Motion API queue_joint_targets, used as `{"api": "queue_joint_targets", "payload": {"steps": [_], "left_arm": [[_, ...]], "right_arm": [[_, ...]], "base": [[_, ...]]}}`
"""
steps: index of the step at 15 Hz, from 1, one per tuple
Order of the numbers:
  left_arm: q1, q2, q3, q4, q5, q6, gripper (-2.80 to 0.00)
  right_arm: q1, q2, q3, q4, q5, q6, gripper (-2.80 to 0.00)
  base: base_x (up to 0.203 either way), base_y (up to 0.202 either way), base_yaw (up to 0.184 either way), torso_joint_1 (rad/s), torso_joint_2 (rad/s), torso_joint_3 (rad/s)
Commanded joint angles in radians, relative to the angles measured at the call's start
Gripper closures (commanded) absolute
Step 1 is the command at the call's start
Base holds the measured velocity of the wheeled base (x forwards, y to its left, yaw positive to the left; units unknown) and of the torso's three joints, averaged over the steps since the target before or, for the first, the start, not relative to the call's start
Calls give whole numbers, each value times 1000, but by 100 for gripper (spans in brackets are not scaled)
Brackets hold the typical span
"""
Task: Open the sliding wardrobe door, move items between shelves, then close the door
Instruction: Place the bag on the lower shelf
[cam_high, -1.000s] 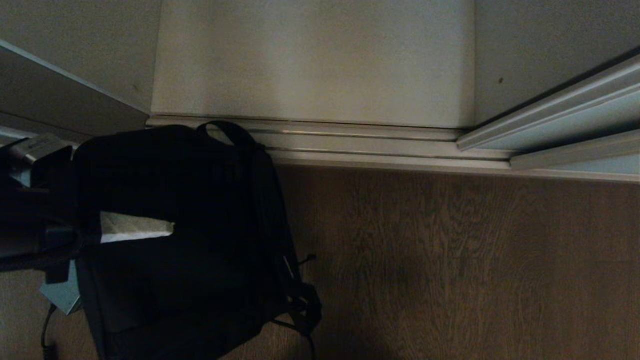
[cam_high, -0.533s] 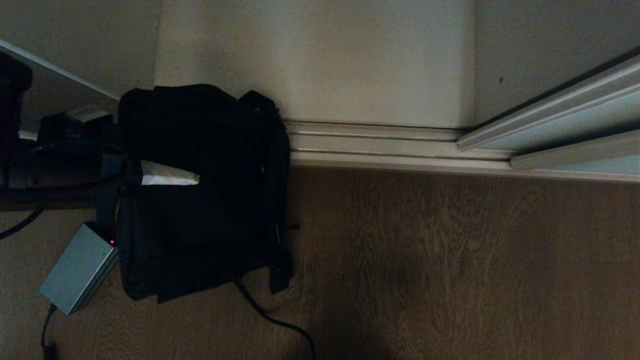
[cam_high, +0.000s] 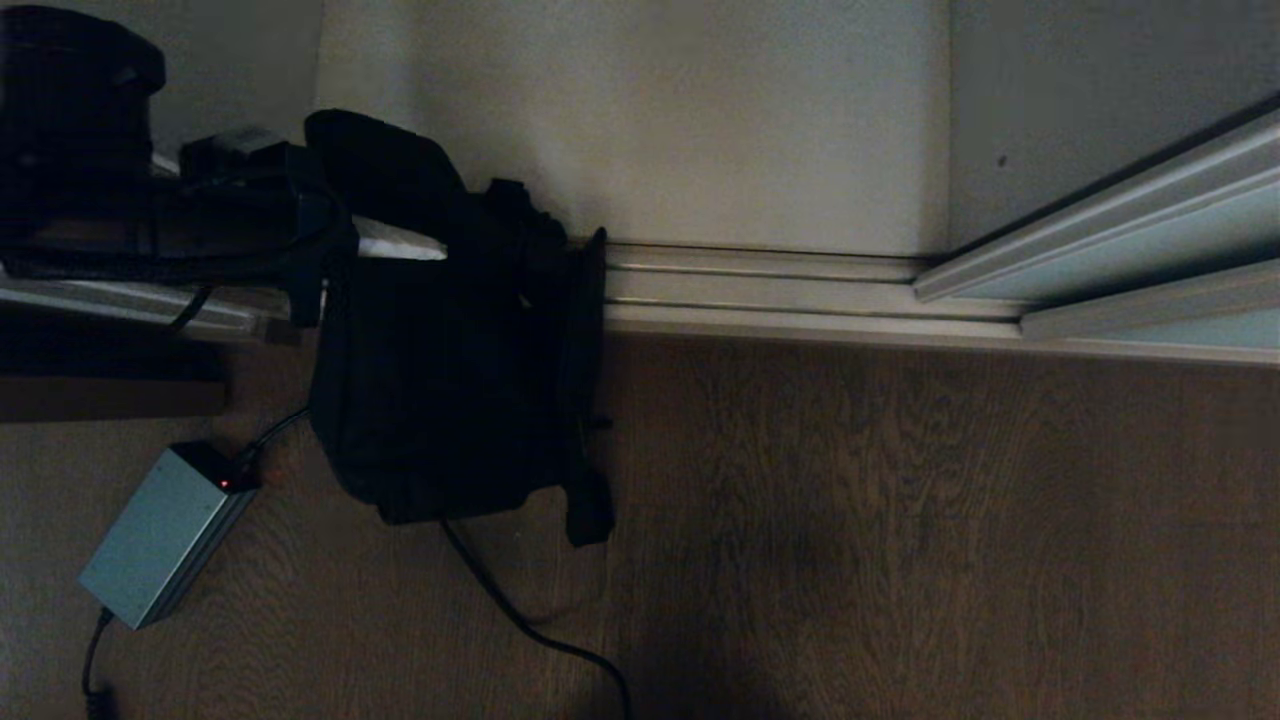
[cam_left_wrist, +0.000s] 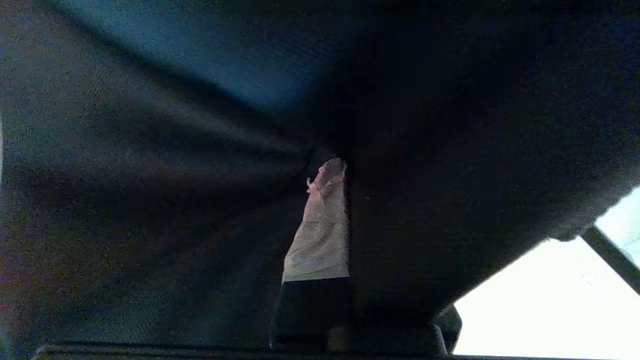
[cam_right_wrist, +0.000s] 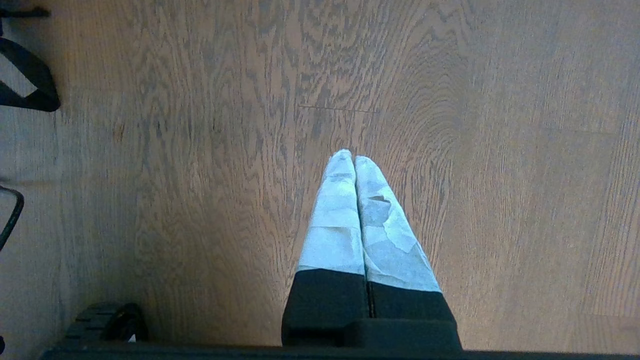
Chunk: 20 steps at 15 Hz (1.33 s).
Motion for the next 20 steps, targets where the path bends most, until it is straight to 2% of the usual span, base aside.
{"api": "queue_joint_targets", "payload": {"steps": [1,8,9,13,20], "left_arm": [[-5,101,-100,-5,-4,-6,0],[4,233,-345,-42,-4,-20,0],[9,237,-345,-90,-4,-25,0],[41,275,-346,-361,4,-112,0],[46,305,-346,-746,3,-123,0]], "right_arm": [[1,-3,0,0,0,0,0],[0,-3,0,0,0,0,0],[1,-3,0,0,-2,0,0],[1,-3,0,0,0,0,0],[0,-3,0,0,0,0,0]], "base": [[0,0,0,0,0,0],[0,0,0,0,0,0],[0,0,0,0,0,0],[0,0,0,0,0,0],[0,0,0,0,0,0]]}}
